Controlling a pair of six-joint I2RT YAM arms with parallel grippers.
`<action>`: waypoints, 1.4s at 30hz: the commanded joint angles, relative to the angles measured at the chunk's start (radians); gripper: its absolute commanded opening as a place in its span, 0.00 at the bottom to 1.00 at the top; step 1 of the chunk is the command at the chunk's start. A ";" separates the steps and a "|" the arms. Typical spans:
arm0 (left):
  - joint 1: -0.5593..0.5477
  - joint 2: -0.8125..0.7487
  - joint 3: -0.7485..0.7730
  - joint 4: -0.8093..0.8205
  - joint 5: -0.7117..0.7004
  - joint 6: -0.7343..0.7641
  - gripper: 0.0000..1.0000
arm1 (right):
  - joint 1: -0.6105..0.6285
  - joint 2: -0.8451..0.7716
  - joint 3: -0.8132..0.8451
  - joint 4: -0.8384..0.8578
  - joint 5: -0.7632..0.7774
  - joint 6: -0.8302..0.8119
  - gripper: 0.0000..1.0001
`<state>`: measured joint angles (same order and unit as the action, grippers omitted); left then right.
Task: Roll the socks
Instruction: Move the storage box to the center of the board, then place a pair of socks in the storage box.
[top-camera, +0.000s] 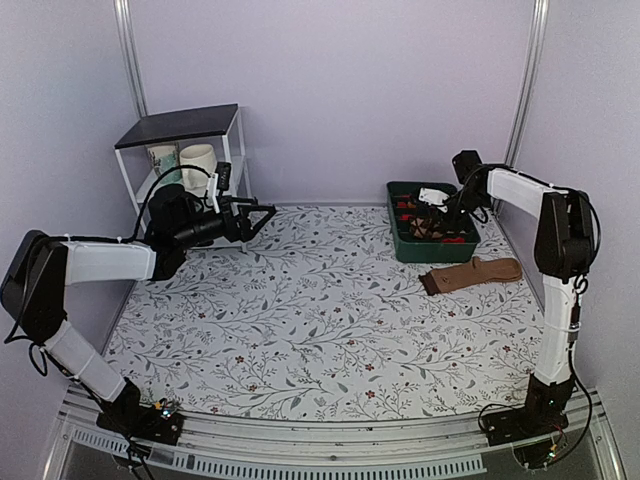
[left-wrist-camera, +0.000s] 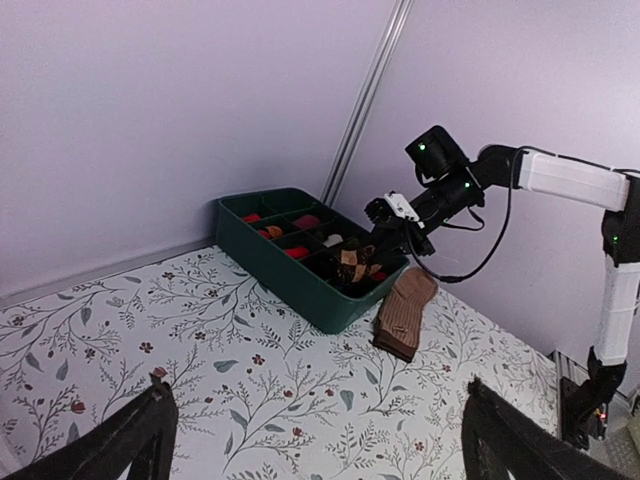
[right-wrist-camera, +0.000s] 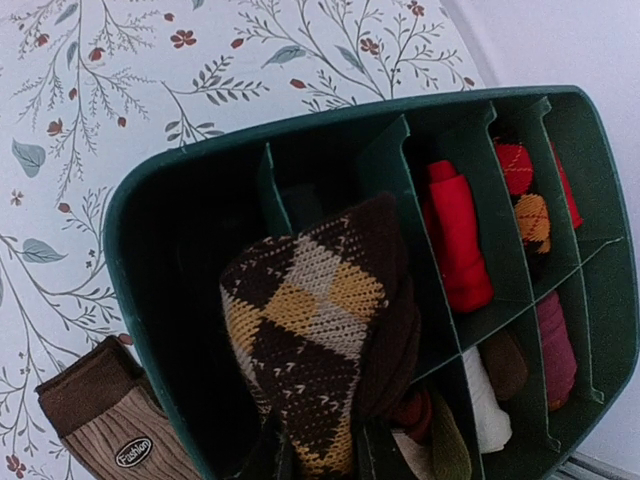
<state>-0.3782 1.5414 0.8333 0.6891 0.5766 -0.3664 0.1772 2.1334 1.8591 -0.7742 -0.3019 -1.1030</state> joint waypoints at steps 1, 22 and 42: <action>0.005 -0.019 0.015 -0.029 0.004 0.040 1.00 | 0.039 0.086 0.030 -0.043 0.087 -0.003 0.04; 0.045 -0.136 -0.079 -0.084 -0.009 0.090 0.99 | 0.324 0.037 -0.158 0.042 -0.171 0.228 0.04; 0.053 -0.098 -0.073 -0.089 -0.005 0.100 1.00 | 0.230 -0.151 -0.202 0.480 -0.363 0.573 0.03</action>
<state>-0.3378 1.4216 0.7547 0.6109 0.5678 -0.2802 0.4225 2.0678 1.6741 -0.4118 -0.5991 -0.6102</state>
